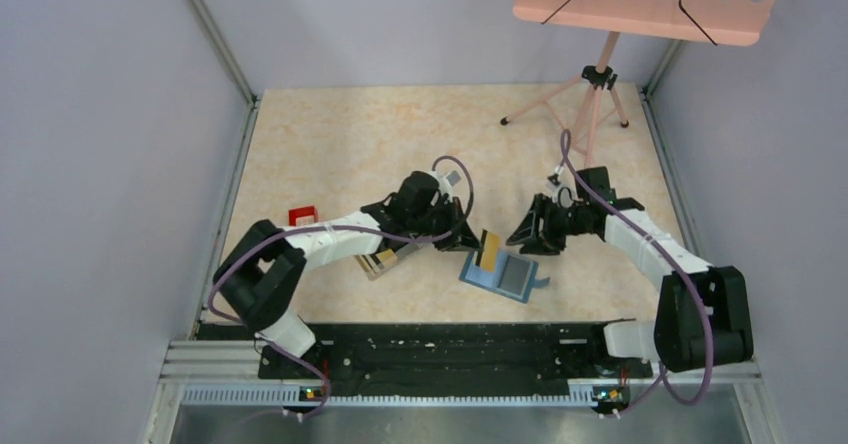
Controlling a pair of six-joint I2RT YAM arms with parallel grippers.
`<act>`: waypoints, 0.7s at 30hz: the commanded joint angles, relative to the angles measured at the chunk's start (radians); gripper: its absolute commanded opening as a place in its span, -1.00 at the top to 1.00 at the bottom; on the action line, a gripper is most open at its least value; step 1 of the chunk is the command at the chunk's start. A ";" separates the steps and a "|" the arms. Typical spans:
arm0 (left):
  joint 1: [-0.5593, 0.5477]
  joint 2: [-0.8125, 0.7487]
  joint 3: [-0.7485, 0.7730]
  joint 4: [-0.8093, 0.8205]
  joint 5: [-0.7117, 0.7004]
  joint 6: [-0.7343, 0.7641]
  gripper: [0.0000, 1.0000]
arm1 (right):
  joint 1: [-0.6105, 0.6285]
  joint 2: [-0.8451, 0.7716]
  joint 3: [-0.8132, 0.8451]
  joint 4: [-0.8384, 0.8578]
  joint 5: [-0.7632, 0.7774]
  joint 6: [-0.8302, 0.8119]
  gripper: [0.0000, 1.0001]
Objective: Put the credit cards into the card holder
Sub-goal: Insert the credit card into the card holder.
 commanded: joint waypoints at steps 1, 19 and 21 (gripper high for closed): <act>-0.051 0.120 0.107 0.051 0.039 0.063 1.00 | -0.053 -0.084 -0.076 -0.102 0.103 -0.054 -0.01; -0.063 0.329 0.169 0.064 0.095 0.131 1.00 | -0.065 -0.089 -0.156 -0.147 0.292 -0.034 -0.01; -0.064 0.338 0.177 0.068 0.099 0.130 1.00 | -0.066 -0.092 -0.159 -0.143 0.305 -0.018 0.00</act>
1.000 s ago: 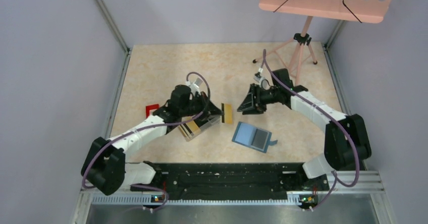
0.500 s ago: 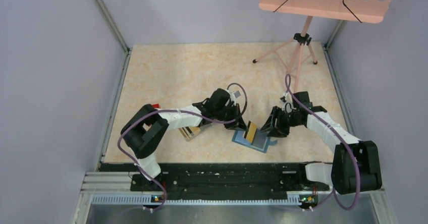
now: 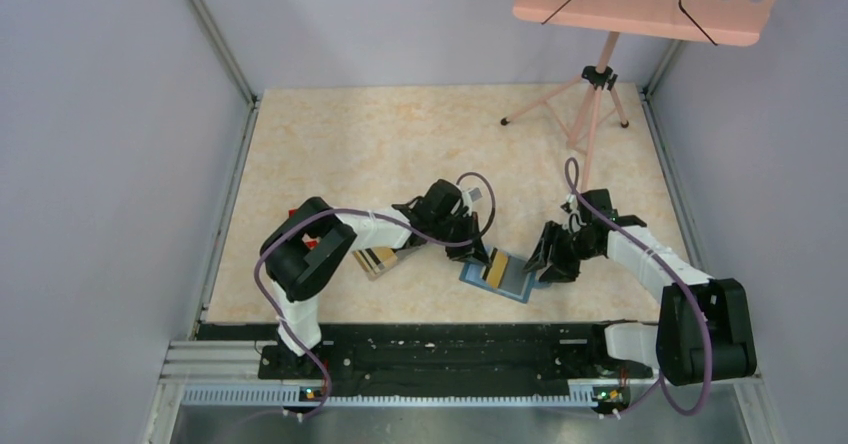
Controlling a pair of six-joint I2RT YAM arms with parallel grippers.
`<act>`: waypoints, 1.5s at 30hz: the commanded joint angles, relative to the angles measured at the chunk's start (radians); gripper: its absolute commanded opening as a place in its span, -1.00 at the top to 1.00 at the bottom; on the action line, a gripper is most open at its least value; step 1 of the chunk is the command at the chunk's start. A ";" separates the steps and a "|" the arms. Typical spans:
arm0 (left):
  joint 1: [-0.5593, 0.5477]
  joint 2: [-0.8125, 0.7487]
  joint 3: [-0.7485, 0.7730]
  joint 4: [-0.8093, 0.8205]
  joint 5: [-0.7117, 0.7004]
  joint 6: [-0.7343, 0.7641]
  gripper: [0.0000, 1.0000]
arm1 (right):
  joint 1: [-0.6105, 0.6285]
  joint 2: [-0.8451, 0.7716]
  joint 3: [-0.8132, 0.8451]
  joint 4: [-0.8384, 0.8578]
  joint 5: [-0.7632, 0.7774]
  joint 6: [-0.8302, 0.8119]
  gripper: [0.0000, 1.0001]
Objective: Put the credit cards into the card holder
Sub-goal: Insert the credit card into the card holder.
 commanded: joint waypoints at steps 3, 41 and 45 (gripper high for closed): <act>-0.003 0.030 0.054 0.053 0.022 0.027 1.00 | -0.010 -0.009 0.004 0.011 0.066 0.031 0.00; -0.044 0.080 0.039 -0.067 -0.056 -0.033 1.00 | -0.018 0.099 -0.090 0.193 -0.004 0.097 0.03; -0.063 0.075 0.056 -0.107 -0.051 -0.032 1.00 | -0.019 0.111 -0.094 0.208 -0.020 0.099 0.04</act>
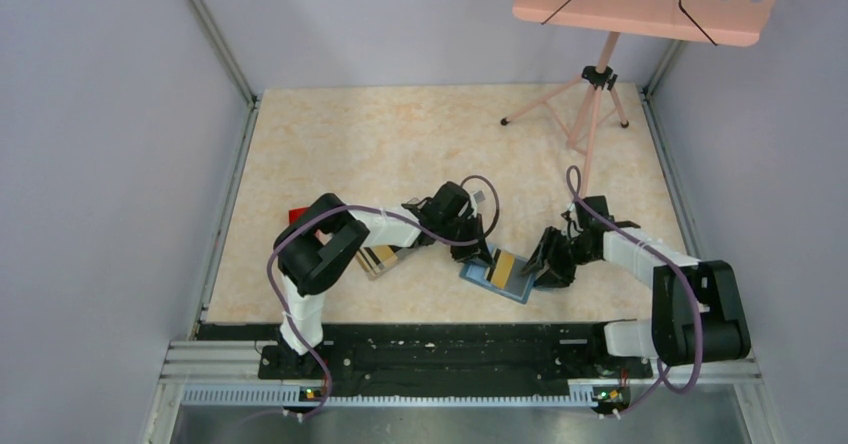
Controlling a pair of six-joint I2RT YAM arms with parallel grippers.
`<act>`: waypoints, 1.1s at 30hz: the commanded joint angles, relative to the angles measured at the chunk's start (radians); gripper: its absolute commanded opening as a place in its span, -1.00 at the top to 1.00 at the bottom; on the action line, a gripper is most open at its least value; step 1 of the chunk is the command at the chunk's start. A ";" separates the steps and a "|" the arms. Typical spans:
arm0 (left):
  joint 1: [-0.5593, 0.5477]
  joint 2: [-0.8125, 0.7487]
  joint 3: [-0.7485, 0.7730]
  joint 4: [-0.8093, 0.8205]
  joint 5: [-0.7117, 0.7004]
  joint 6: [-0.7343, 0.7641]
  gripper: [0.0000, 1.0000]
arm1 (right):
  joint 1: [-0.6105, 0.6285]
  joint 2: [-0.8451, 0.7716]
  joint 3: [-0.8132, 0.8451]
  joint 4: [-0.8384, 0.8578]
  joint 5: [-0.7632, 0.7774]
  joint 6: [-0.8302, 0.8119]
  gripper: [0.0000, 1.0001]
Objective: Put the credit cards into the card holder
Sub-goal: Insert the credit card into the card holder.
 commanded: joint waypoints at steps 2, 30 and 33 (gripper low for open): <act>-0.054 0.006 0.014 -0.098 -0.009 0.014 1.00 | -0.006 0.034 -0.031 0.085 0.013 -0.004 0.05; -0.097 0.044 0.247 -0.513 -0.162 0.163 0.22 | -0.005 0.062 -0.036 0.106 -0.021 -0.006 0.06; -0.097 0.040 0.278 -0.574 -0.201 0.182 0.19 | -0.006 0.065 -0.035 0.109 -0.025 -0.007 0.06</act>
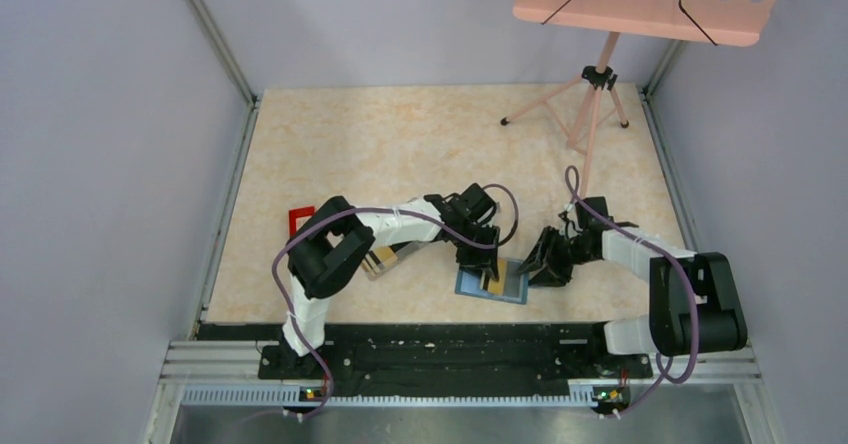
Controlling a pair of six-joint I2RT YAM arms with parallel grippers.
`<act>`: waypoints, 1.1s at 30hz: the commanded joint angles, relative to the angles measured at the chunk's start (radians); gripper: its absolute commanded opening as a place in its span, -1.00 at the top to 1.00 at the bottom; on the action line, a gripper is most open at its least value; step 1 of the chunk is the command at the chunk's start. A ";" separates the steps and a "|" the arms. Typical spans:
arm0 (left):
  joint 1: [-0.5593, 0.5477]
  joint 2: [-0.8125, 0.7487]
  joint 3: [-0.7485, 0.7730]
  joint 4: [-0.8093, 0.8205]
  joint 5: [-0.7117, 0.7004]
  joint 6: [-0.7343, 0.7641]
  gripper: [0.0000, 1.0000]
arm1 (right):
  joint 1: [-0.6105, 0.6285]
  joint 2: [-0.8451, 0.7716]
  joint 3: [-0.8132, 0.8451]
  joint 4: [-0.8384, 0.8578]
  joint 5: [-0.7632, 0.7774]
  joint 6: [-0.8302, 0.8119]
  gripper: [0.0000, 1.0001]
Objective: Put the credit cards into the card holder
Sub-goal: Insert the credit card into the card holder.
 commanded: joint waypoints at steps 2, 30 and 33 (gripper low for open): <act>-0.006 0.003 0.070 -0.167 -0.098 0.071 0.16 | 0.004 0.026 -0.023 0.054 0.051 -0.009 0.07; -0.054 0.115 0.239 -0.130 0.043 0.056 0.24 | 0.005 0.070 -0.032 0.085 -0.003 -0.015 0.13; -0.051 0.078 0.220 -0.156 -0.017 0.064 0.18 | 0.004 0.055 -0.008 0.051 0.014 -0.036 0.12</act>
